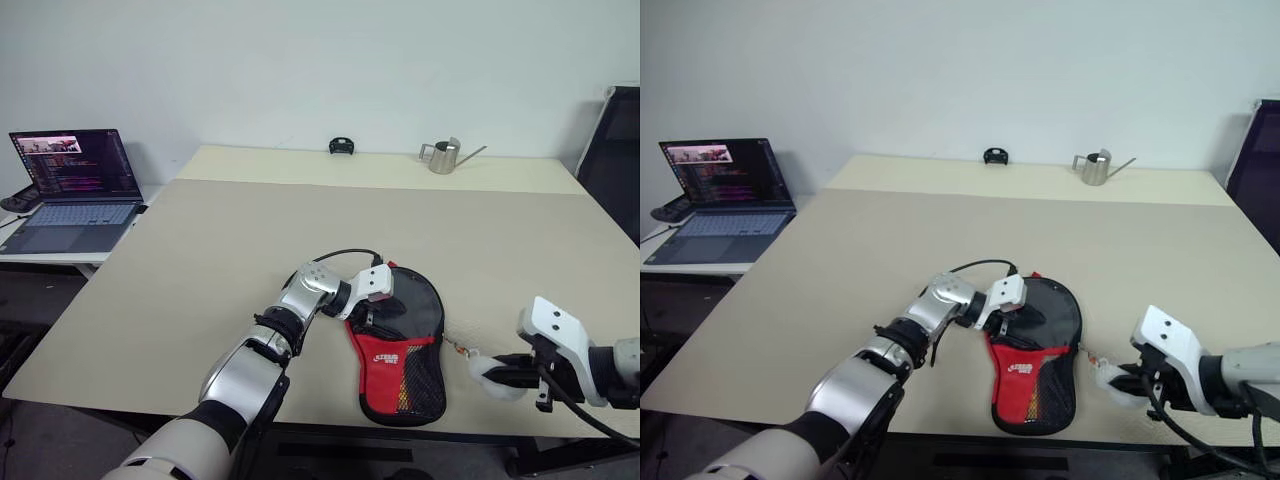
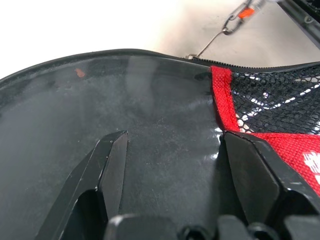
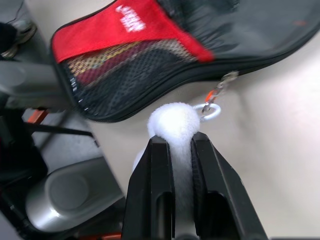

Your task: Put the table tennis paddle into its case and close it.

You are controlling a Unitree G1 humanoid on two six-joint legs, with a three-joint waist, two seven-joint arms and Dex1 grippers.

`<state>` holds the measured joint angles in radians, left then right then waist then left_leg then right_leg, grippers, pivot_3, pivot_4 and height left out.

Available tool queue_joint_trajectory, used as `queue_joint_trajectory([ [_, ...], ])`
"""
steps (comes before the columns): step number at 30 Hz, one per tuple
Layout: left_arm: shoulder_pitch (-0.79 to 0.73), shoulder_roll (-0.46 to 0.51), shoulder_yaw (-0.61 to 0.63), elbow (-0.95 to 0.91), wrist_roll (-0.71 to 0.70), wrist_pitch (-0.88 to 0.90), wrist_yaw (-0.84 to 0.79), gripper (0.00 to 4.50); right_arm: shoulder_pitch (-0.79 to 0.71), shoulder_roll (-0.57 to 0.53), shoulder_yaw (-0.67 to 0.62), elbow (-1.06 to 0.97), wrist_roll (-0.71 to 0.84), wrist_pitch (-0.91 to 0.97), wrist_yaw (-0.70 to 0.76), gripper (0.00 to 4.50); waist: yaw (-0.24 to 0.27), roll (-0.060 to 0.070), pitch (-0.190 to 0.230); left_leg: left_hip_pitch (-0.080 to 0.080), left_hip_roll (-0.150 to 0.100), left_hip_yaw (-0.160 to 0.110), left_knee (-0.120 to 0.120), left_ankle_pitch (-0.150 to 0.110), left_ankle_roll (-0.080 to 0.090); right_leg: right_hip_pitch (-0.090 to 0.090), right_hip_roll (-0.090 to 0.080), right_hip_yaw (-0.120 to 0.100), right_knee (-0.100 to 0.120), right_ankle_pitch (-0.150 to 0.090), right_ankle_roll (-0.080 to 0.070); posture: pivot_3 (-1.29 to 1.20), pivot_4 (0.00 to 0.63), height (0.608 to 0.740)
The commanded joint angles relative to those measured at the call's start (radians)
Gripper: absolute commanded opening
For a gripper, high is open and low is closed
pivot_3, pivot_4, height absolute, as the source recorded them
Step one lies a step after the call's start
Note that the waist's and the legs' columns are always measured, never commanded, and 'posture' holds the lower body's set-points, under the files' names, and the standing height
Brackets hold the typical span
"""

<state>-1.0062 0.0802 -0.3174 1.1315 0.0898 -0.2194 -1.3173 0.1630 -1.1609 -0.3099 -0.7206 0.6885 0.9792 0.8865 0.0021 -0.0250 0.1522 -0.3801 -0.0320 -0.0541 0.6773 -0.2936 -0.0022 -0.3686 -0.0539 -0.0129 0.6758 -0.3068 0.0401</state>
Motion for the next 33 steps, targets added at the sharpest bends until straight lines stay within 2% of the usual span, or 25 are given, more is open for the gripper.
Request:
queue_joint_trajectory([
  [1, 0.067, 0.002, -0.107, 0.100, 0.129, 0.029, -0.027, 3.32, 0.036, -0.013, -0.052, -0.063, 0.013, -0.002, 0.032, 0.06, 0.001, -0.001, -0.001, 0.000, 0.000, 0.000, 0.000, 0.000, 0.000, 0.000, 0.000, 0.000, 0.000, 0.000, 0.000, 0.00, 0.150, 0.740],
  [11, 0.076, 0.009, -0.112, 0.102, 0.142, 0.022, -0.015, 3.32, 0.282, -0.030, -0.144, -0.267, 0.020, -0.001, 0.131, 0.06, 0.009, -0.006, -0.005, 0.000, 0.001, 0.000, -0.001, -0.001, 0.000, 0.001, 0.000, -0.001, -0.002, 0.000, 0.000, 0.00, 0.150, 0.740],
  [14, 0.080, 0.012, -0.111, 0.100, 0.144, 0.023, -0.015, 3.32, 0.356, -0.053, -0.093, -0.324, 0.052, -0.073, 0.104, 0.06, 0.008, -0.010, -0.008, 0.000, 0.001, -0.001, -0.001, -0.001, 0.000, 0.001, 0.001, -0.001, -0.002, 0.000, 0.000, 0.00, 0.150, 0.740],
  [19, 0.087, 0.019, -0.111, 0.095, 0.150, 0.022, -0.021, 3.32, 0.438, -0.167, 0.029, -0.327, 0.055, -0.273, 0.040, 0.06, 0.005, -0.011, -0.010, 0.007, 0.002, 0.000, -0.001, -0.002, 0.000, 0.010, 0.001, -0.001, -0.004, -0.001, 0.001, 0.00, 0.150, 0.740],
  [22, 0.089, 0.021, -0.112, 0.094, 0.156, 0.023, -0.023, 3.32, 0.424, -0.229, 0.148, -0.327, 0.046, -0.386, -0.025, 0.06, 0.004, -0.012, -0.012, 0.019, 0.005, 0.000, -0.010, -0.003, 0.001, 0.022, 0.002, -0.002, -0.015, -0.003, 0.005, 0.00, 0.150, 0.740],
  [25, 0.091, 0.020, -0.113, 0.091, 0.158, 0.024, -0.024, 3.32, 0.342, -0.238, 0.311, -0.327, 0.016, -0.444, -0.084, 0.06, 0.004, -0.011, -0.015, 0.020, 0.005, -0.001, -0.014, -0.004, 0.000, 0.023, 0.002, -0.003, -0.019, -0.003, 0.004, 0.00, 0.150, 0.740],
  [29, 0.092, 0.017, -0.115, 0.089, 0.159, 0.026, -0.028, 3.32, 0.168, -0.181, 0.490, -0.327, -0.032, -0.396, -0.121, 0.06, 0.003, -0.012, -0.016, 0.019, 0.005, -0.001, -0.015, -0.005, -0.001, 0.023, 0.002, -0.003, -0.022, -0.002, 0.001, 0.00, 0.150, 0.740],
  [33, 0.089, 0.008, -0.115, 0.088, 0.157, 0.029, -0.023, 3.32, 0.067, -0.144, 0.555, -0.327, -0.051, -0.321, -0.127, 0.05, 0.002, -0.011, -0.017, 0.019, 0.005, -0.001, -0.014, -0.005, 0.000, 0.023, 0.002, -0.003, -0.023, -0.002, 0.001, 0.00, 0.150, 0.740],
])
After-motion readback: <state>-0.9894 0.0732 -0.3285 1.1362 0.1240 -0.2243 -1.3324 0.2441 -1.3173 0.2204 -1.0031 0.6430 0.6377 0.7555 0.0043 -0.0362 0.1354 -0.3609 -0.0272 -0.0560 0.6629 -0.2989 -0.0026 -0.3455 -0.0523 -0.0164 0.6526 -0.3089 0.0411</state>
